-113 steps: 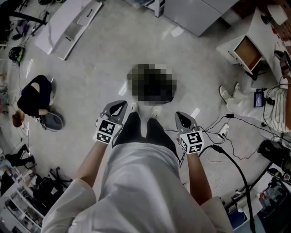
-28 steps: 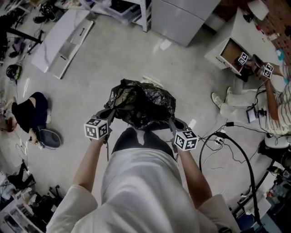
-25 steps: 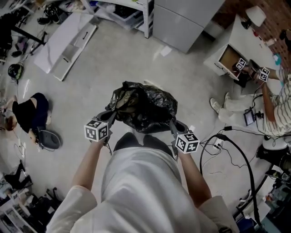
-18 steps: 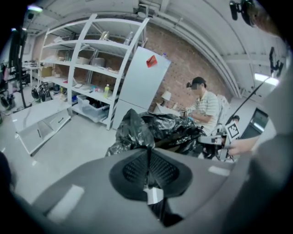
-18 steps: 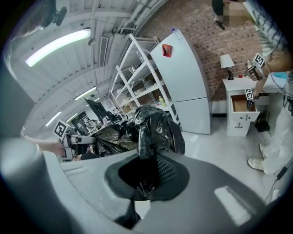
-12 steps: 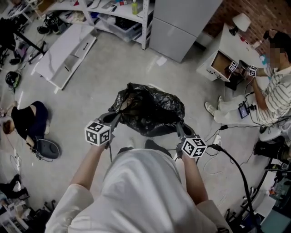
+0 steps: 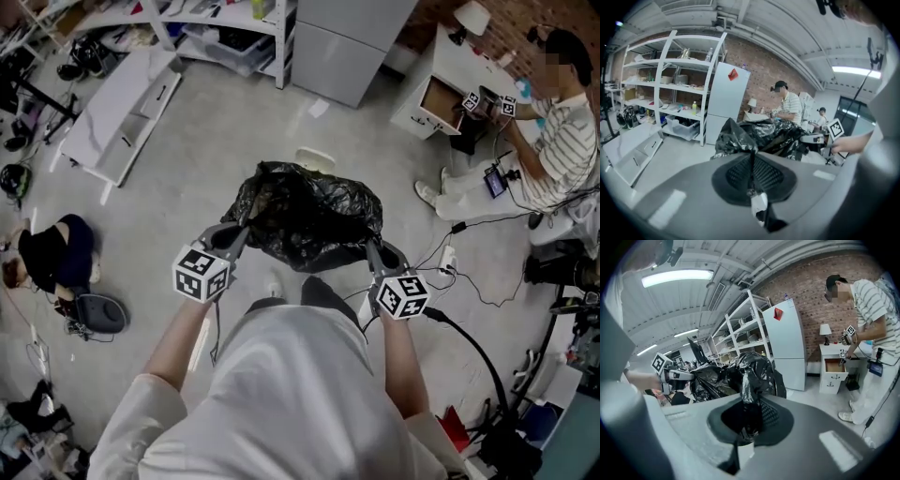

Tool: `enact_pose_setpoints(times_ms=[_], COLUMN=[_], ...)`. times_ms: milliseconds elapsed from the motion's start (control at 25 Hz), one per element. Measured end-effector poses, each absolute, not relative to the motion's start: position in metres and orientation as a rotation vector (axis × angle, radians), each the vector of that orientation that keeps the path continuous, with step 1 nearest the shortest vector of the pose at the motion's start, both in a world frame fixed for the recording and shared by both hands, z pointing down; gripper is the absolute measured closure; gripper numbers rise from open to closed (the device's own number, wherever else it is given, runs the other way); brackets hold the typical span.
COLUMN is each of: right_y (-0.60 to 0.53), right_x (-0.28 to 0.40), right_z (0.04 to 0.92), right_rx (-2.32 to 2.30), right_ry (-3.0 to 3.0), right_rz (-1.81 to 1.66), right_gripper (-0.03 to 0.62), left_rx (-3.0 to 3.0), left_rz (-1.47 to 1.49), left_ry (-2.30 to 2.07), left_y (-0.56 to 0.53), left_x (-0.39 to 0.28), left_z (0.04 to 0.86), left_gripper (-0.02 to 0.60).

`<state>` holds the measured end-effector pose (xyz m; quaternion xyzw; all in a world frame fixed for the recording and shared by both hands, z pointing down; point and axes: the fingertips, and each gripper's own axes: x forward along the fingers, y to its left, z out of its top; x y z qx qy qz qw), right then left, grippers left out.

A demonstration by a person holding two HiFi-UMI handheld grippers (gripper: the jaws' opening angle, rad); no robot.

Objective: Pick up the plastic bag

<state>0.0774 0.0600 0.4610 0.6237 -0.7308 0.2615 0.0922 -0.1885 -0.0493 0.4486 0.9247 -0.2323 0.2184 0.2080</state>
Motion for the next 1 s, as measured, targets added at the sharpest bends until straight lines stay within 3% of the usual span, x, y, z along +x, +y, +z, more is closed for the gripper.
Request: enact_pose_setpoints(times_ms=[1000], right_y=[0.095], right_x=[0.103], right_z=[0.437], right_rx=[1.800], right_ry=[-2.271], right_rz=[0.698], right_gripper=[0.592], left_rx=[2.595], left_rz=[0.570], left_ry=[-0.734], left_y=[-0.010], left_x=[-0.144], left_z=[0.424], left_gripper=[0.577])
